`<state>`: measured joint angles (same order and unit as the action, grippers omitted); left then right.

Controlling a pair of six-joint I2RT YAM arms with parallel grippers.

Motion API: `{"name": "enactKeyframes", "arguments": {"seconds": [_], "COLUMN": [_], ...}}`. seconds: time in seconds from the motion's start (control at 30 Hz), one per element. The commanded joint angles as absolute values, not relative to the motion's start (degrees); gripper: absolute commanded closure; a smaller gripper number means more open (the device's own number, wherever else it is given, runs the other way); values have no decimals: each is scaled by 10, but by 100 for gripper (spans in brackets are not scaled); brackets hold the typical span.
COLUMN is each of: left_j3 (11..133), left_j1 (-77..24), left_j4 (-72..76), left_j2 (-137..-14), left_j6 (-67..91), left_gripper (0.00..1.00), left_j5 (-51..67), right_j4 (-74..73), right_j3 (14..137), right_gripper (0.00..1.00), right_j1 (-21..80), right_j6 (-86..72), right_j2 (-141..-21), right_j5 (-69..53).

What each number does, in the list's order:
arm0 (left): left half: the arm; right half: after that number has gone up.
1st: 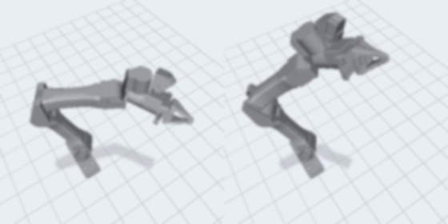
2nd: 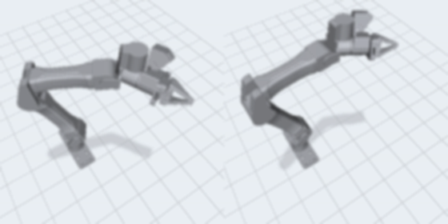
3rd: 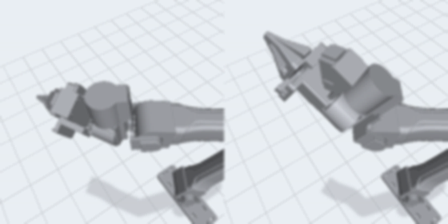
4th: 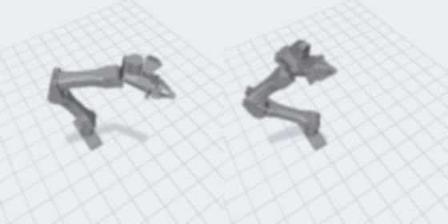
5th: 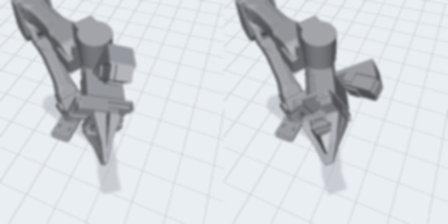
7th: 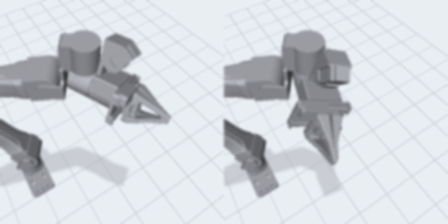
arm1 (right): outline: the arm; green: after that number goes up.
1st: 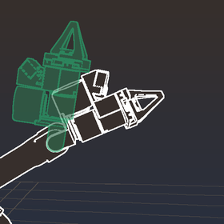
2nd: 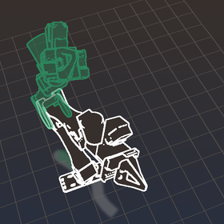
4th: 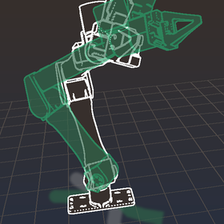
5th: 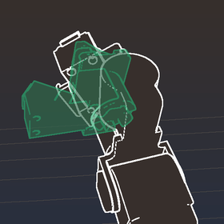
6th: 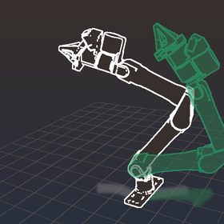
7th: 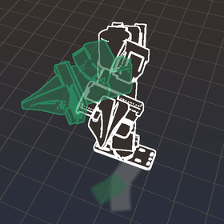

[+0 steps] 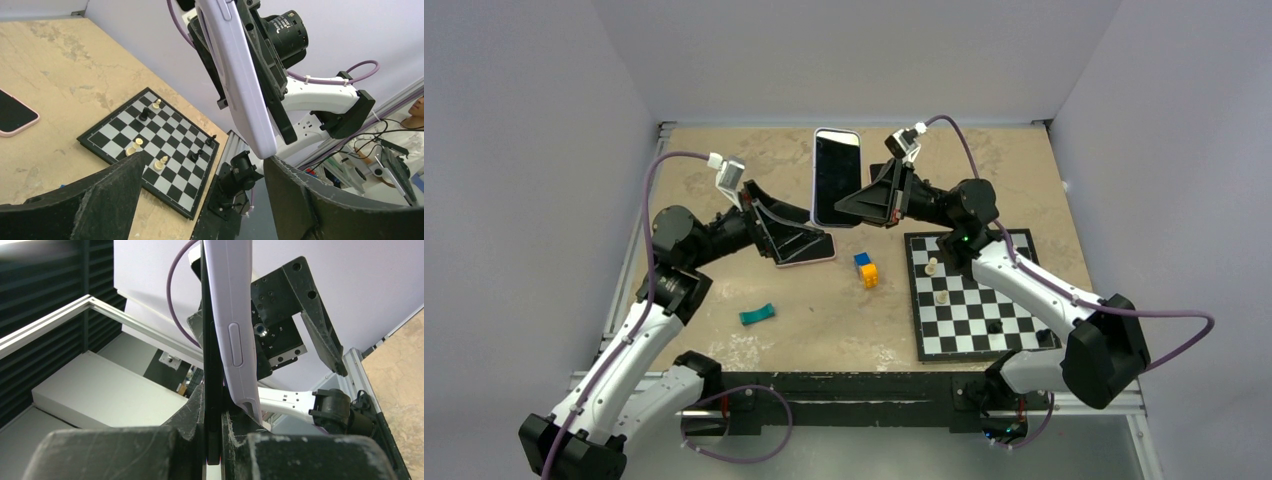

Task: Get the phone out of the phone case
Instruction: Remove the phone case from the phone.

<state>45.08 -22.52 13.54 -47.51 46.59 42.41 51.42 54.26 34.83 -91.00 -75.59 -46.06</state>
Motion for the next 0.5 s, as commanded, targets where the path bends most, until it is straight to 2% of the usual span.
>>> {"name": "enactKeyframes", "arguments": {"seconds": [0.0,0.13,0.33,0.4,0.47], "left_j3": [457,458,475,482,488], "left_j1": [-225,-225,-225,-225,-225], "left_j4": [195,178,140,133,136], "left_j2": [-475,-470,-480,-486,-494], "left_j6": [486,479,471,476,489], "left_gripper": [5,7,34,37,35], "left_j5": [432,418,380,366,360], "right_j4": [539,548,540,533,524], "right_j3": [555,554,561,562,564], "right_gripper": [100,100,100,100,100], "right_j1": [350,351,360,364,368], "right_j6": [-893,-897,-891,-885,-876], "right_j2": [-735,-740,-739,-741,-743], "right_j5": [-450,-449,-447,-446,-445]}}
